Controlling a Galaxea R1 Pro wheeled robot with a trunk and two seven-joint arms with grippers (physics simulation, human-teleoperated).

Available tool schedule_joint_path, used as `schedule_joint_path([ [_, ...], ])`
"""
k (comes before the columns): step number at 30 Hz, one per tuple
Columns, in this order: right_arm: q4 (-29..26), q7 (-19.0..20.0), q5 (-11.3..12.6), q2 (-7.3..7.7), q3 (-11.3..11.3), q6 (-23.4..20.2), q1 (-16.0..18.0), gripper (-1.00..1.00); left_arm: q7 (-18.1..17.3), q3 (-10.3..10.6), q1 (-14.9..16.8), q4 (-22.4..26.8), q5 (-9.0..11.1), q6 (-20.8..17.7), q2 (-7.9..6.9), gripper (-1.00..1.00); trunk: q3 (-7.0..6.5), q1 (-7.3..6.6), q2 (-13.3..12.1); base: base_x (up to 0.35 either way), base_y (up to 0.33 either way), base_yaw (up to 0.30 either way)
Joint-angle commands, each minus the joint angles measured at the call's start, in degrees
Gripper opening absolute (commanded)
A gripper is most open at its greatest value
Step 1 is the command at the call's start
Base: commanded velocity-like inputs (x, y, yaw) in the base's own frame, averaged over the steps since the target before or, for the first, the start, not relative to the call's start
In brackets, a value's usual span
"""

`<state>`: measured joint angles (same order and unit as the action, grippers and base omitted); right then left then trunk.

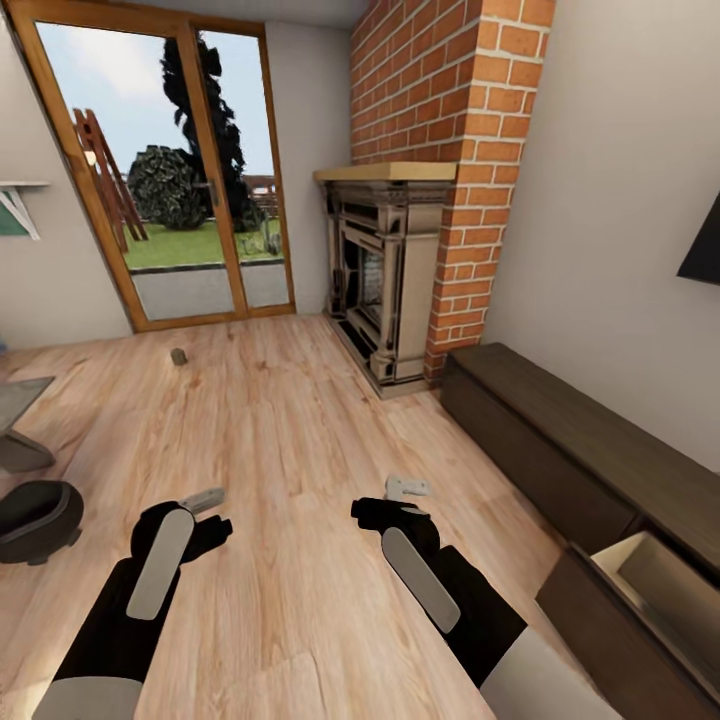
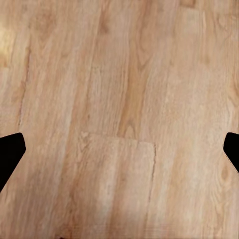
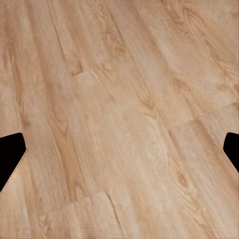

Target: Place each of the two pumpkins and all three candles from the living room inside a cabinet in the living room (use any cabinet), then make sure every cabinet is closed, and position the cauldron so it is next to a table in the living room.

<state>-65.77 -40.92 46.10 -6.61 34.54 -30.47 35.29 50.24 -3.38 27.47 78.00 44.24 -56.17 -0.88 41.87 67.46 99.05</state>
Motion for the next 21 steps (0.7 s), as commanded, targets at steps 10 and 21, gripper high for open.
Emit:
schedule_joint_path([
  [10, -0.1, -0.5, 0.4, 0.01, 0.1, -0.1, 0.0, 1.0, 0.6, 0.0, 0.0, -0.3, 0.6, -0.1, -0.08, 1.0, -0.57, 0.03, 0.0, 0.332, 0.0, 0.211],
  [21, 0.0, -0.5, 0.4, 0.0, 0.1, -0.1, 0.1, 1.0, 0.6, 0.0, 0.2, -3.6, 0.6, 0.0, -0.08, 1.0, -1.26, 0.03, 0.0, 0.332, 0.0, 0.211],
])
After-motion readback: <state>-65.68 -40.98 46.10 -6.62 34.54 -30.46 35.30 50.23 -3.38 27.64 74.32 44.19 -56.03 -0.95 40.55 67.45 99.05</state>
